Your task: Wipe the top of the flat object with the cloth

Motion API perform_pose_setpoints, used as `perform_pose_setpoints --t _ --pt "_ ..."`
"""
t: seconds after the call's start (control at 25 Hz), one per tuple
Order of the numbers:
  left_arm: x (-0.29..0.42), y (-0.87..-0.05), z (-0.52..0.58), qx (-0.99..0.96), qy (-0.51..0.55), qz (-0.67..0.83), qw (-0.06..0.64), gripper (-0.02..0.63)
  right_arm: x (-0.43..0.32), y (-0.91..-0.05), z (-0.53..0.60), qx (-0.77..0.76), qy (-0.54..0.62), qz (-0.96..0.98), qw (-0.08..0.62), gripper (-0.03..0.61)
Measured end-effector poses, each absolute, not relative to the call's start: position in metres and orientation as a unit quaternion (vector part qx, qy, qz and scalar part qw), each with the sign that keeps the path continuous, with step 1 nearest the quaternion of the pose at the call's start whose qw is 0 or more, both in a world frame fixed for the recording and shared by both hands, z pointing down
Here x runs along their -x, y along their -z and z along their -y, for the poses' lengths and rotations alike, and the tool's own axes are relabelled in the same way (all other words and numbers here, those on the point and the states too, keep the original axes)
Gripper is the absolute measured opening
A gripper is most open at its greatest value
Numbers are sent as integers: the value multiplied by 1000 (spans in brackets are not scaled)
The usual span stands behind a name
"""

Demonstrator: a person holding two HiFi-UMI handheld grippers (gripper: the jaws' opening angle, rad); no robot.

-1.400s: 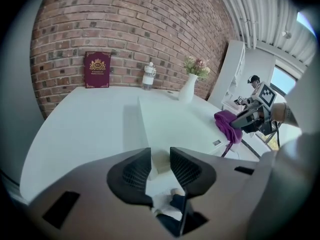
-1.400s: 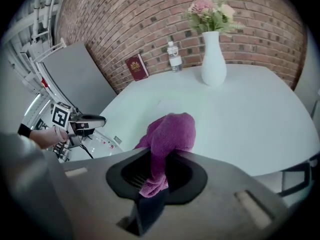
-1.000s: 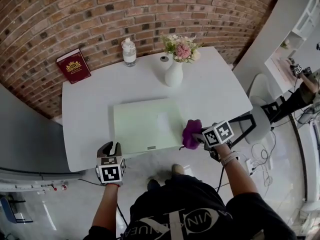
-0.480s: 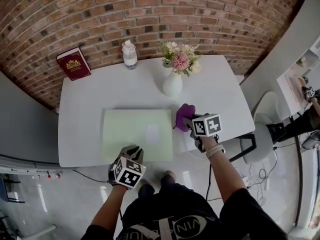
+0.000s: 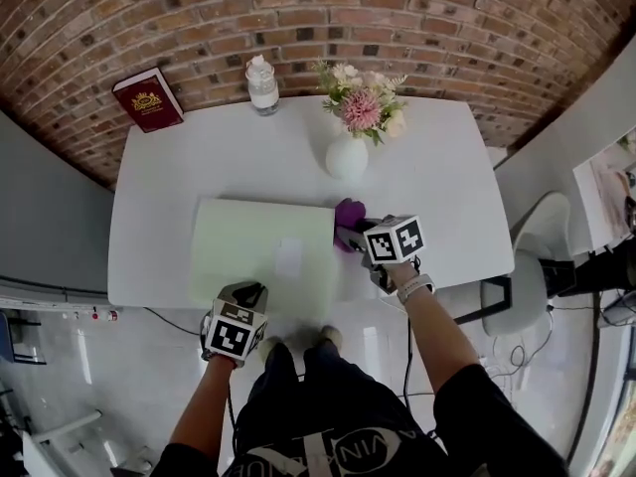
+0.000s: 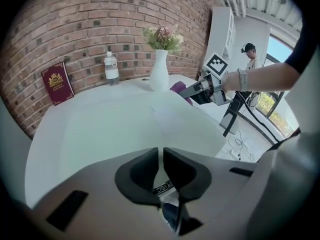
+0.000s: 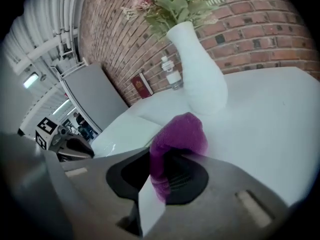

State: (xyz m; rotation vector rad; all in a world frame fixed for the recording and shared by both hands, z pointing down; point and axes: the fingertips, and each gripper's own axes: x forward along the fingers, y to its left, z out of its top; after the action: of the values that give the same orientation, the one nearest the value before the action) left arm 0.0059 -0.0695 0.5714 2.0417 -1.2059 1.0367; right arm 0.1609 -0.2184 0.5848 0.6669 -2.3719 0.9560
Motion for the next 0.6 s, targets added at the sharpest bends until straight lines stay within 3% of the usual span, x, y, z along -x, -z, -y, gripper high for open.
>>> perform_pose_setpoints --t 0.6 --pt "-5 -574 68 -736 -385 483 278 34 -152 -579 96 -79 -197 917 339 59"
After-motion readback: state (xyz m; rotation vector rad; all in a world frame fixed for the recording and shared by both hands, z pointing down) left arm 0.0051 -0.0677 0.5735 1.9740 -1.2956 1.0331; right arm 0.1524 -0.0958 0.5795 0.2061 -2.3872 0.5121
